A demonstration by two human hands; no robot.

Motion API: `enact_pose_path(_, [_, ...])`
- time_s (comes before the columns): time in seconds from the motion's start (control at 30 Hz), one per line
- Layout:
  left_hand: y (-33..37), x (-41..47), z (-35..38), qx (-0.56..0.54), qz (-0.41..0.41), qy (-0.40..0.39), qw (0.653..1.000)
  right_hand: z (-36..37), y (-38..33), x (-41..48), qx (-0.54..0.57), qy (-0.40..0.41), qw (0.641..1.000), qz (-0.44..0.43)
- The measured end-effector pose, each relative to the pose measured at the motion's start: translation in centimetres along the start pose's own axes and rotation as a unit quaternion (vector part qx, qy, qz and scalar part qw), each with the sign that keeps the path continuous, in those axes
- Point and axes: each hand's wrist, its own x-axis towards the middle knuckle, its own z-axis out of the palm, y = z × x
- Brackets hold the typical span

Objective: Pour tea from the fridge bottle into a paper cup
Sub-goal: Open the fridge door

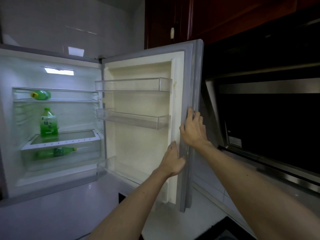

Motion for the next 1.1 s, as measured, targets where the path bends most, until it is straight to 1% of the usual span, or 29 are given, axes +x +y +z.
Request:
enact_pose_path(0.07, [-0.4,-0.7,-0.6,-0.006,-0.017,0.017,1.000,-0.1,-0.9,-0.6,-0.011,0.009,1.000,-0.019])
enact_pose_path(0.13, [-1.0,-1.0,-1.1,-0.011,-0.034,0.049,0.998,-0.3,-1.7,-1.2,-0.014,0.011,0.999,-0.028])
enact_pose_path(0.2, [-1.2,-1.7,-1.9,0.014,-0.056,0.055,0.997,-0.3,-2.4,-2.0,-0.026,0.005,0.998,-0.049])
enact_pose_path(0.27, [-1.6,-2.6,-3.0,0.044,-0.076,0.056,0.995,-0.2,-3.0,-2.9,-0.035,-0.013,0.997,-0.065])
enact_pose_path(0.4, [-3.0,-4.1,-5.5,0.074,-0.147,0.069,0.984,0.7,-4.5,-5.3,-0.021,-0.072,0.995,-0.072])
enact_pose_path(0.57, [-5.3,-7.8,-10.1,0.141,-0.213,0.116,0.960,2.2,-7.7,-8.4,0.001,-0.146,0.984,-0.102])
enact_pose_path(0.83, [-9.1,-15.7,-17.7,0.264,-0.262,0.168,0.913,3.6,-16.5,-10.7,0.052,-0.244,0.949,-0.195])
enact_pose_path(1.0, [-11.0,-20.0,-21.7,0.302,-0.297,0.189,0.886,4.6,-21.8,-12.0,0.072,-0.280,0.930,-0.228])
enact_pose_path(1.1, [-12.8,-21.9,-23.9,0.307,-0.313,0.194,0.877,5.4,-24.8,-12.6,0.064,-0.273,0.928,-0.246])
